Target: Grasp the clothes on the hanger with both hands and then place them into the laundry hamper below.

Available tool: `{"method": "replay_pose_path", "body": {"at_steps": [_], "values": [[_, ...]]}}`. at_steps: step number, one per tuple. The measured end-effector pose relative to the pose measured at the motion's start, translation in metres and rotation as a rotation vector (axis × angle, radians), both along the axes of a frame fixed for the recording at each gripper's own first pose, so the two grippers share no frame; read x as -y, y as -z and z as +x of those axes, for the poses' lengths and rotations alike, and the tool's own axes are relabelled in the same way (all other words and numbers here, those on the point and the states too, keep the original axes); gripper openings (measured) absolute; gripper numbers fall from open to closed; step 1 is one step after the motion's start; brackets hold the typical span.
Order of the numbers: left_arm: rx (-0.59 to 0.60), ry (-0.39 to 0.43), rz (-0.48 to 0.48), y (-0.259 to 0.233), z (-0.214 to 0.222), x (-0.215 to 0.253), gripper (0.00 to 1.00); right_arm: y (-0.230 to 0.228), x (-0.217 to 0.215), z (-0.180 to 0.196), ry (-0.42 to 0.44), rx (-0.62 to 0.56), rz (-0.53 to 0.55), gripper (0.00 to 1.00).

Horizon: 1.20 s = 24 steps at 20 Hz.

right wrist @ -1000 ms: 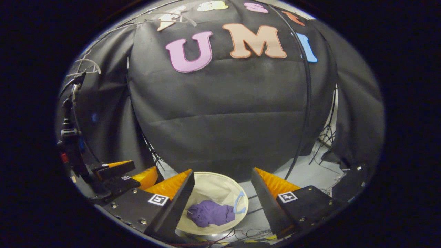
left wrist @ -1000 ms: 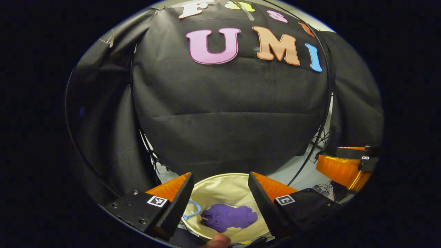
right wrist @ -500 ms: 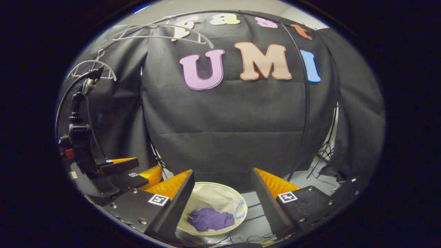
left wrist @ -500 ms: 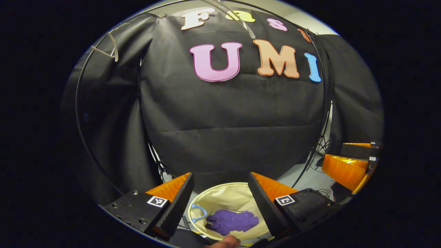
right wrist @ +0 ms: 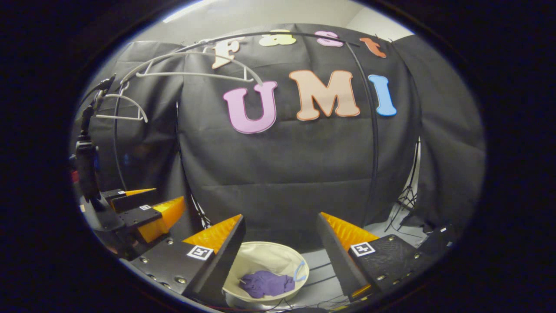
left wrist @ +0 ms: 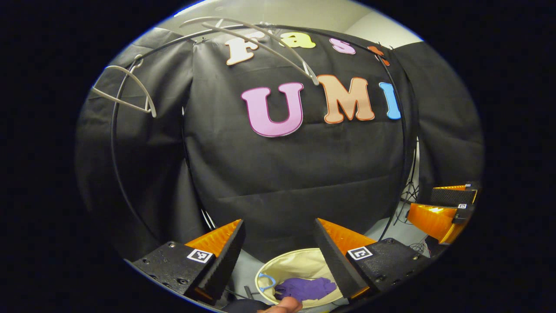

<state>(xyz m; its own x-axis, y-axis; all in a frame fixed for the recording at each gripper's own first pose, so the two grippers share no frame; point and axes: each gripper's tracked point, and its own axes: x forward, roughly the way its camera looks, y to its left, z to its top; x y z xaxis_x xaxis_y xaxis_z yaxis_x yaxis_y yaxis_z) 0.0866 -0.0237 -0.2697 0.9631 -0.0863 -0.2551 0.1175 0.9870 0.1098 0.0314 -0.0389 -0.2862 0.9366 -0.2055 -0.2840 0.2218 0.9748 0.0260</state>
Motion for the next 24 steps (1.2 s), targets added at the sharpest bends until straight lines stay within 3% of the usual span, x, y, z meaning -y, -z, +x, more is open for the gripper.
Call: {"method": "replay_pose_path", "body": {"at_steps": [6, 14, 15, 16, 21, 24], "values": [[0.073, -0.017, -0.05, -0.063, -0.017, -0.012, 0.98, -0.053, -0.002, -0.013, -0.001, 0.067, -0.027, 0.99], [0.334, -0.048, 0.073, -0.16, -0.043, -0.032, 0.99, -0.12, -0.015, -0.037, -0.015, 0.188, -0.049, 1.0], [0.359, -0.053, 0.08, -0.166, -0.047, -0.033, 0.99, -0.128, -0.016, -0.04, -0.017, 0.202, -0.049, 0.94], [0.37, -0.053, 0.084, -0.169, -0.052, -0.032, 0.99, -0.134, -0.016, -0.042, -0.02, 0.214, -0.052, 0.99], [0.337, -0.037, 0.076, -0.16, -0.052, -0.025, 0.99, -0.156, -0.007, -0.053, 0.0, 0.269, -0.056, 0.99], [0.304, -0.04, -0.015, -0.157, -0.042, -0.025, 0.96, -0.162, -0.001, -0.053, 0.006, 0.277, -0.065, 0.96]]}}
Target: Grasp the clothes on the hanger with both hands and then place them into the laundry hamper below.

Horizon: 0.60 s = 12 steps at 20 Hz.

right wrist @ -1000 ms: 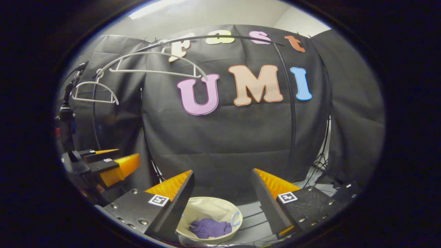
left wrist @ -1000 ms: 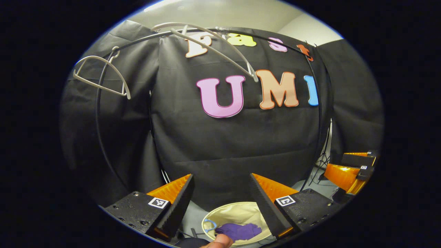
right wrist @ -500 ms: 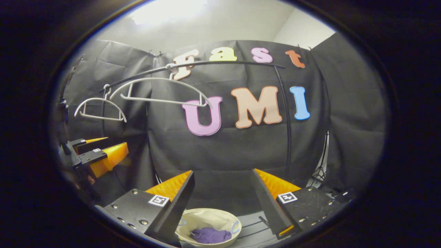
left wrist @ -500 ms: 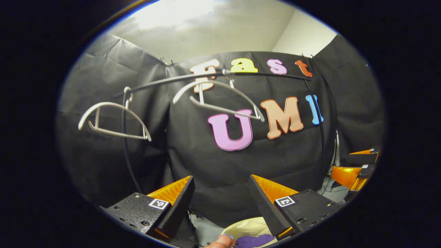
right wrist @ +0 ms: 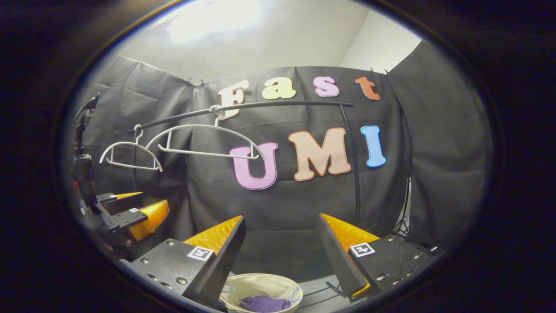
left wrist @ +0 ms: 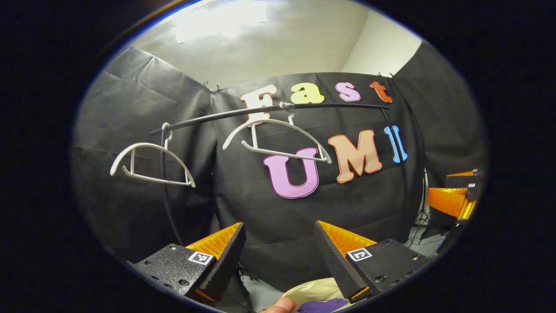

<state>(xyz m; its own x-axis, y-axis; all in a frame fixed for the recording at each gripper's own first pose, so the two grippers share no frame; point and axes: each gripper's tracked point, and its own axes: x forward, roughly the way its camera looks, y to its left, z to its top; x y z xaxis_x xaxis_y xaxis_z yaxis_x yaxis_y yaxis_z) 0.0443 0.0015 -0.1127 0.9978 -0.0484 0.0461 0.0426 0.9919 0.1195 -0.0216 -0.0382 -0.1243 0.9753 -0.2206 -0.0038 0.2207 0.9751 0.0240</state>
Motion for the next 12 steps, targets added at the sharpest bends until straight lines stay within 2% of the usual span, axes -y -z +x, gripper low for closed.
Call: {"method": "replay_pose_path", "body": {"at_steps": [1, 3, 8, 9, 11, 12], "values": [[-0.014, 0.002, -0.03, 0.0, 0.004, -0.001, 0.93, -0.002, 0.002, 0.002, 0.005, -0.003, -0.006, 0.99], [-0.023, 0.012, -0.064, -0.008, 0.014, -0.003, 0.99, -0.006, 0.0, 0.01, -0.004, -0.006, -0.016, 0.99], [-0.03, 0.019, -0.188, -0.041, 0.037, -0.025, 0.97, -0.024, -0.013, 0.037, -0.04, -0.012, -0.039, 1.0], [-0.024, 0.021, -0.198, -0.047, 0.039, -0.027, 0.99, -0.029, -0.013, 0.042, -0.042, -0.011, -0.044, 1.0], [-0.011, 0.052, -0.216, -0.06, 0.044, -0.023, 0.92, -0.037, -0.02, 0.053, -0.081, -0.009, -0.038, 1.0], [-0.003, 0.065, -0.229, -0.065, 0.045, -0.021, 0.92, -0.044, -0.019, 0.053, -0.101, -0.007, -0.029, 0.99]]}}
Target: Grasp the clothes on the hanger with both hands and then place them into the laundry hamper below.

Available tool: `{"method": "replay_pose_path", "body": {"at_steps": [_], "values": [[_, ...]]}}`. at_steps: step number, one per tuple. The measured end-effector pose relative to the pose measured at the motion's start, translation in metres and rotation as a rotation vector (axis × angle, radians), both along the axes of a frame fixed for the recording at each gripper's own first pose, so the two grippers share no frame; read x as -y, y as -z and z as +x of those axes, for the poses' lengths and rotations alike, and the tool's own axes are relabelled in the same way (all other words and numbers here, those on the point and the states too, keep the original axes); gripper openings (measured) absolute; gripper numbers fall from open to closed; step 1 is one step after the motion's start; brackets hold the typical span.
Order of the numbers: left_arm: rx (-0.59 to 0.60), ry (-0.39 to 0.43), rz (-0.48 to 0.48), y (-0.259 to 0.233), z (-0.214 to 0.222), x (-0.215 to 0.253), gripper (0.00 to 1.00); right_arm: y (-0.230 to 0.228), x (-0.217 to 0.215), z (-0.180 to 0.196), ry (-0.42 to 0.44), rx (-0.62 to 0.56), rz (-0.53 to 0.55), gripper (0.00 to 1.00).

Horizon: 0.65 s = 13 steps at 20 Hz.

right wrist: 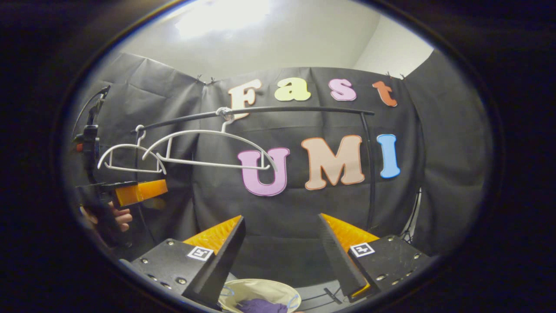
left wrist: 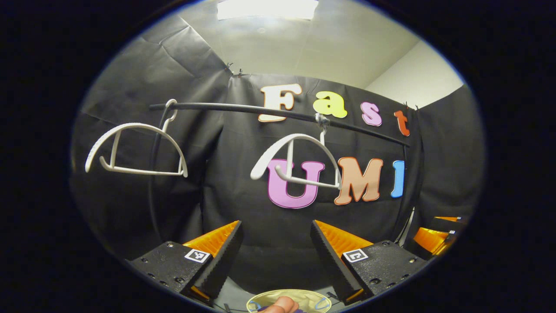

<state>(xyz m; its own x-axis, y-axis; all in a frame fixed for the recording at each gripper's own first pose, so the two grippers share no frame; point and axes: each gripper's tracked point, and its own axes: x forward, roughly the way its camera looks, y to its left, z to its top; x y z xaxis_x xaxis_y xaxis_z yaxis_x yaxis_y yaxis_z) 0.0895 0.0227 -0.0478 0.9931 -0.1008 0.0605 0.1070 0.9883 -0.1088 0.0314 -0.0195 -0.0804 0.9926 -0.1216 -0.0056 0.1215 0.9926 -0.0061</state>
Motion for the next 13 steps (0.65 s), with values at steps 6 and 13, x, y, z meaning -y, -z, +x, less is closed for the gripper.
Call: {"method": "replay_pose_path", "body": {"at_steps": [6, 13], "values": [[0.012, 0.015, 0.021, -0.005, -0.001, 0.023, 0.92, -0.019, 0.018, 0.015, -0.044, -0.002, -0.051, 0.99], [-0.071, -0.035, 0.0, 0.012, -0.007, 0.049, 0.92, -0.028, 0.029, -0.01, -0.057, 0.04, -0.15, 0.94]]}}
